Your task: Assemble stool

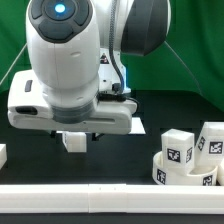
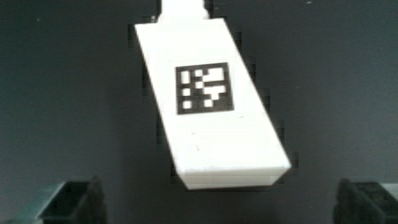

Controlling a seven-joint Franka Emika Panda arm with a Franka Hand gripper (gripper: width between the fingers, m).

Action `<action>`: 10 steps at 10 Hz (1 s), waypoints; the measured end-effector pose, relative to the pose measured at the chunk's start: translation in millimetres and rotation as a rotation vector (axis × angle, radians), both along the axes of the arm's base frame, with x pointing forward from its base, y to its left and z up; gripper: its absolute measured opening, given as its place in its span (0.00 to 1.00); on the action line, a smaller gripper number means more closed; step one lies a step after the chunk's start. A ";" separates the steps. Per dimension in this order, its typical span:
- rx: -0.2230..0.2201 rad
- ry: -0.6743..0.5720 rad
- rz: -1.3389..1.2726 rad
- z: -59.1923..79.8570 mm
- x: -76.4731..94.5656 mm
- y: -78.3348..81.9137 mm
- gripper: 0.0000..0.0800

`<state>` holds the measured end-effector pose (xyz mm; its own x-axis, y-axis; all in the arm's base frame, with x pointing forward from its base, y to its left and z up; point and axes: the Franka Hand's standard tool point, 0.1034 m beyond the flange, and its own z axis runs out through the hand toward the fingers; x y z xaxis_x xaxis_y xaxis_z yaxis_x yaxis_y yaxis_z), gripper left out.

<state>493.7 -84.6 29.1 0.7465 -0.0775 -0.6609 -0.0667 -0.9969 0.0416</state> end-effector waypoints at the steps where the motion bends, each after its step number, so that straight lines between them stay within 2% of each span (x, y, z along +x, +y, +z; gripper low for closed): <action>1: 0.004 0.011 0.002 -0.5 -2.2 0.4 0.81; 2: 0.025 0.092 0.008 -0.1 -12.8 2.0 0.81; 3: 0.040 0.168 0.011 -2.3 -16.3 2.4 0.81; 4: 0.056 0.190 0.029 -6.9 -11.8 1.6 0.81; 5: 0.077 0.154 0.061 -6.4 -5.7 3.1 0.81; 6: 0.097 0.148 0.080 -5.9 -6.9 3.7 0.81; 10: 0.097 0.148 0.075 -20.8 -20.8 -0.8 0.81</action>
Offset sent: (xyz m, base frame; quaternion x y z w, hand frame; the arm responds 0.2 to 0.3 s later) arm 0.0011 0.0083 -0.0045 0.0400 -0.1825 -0.0408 0.9815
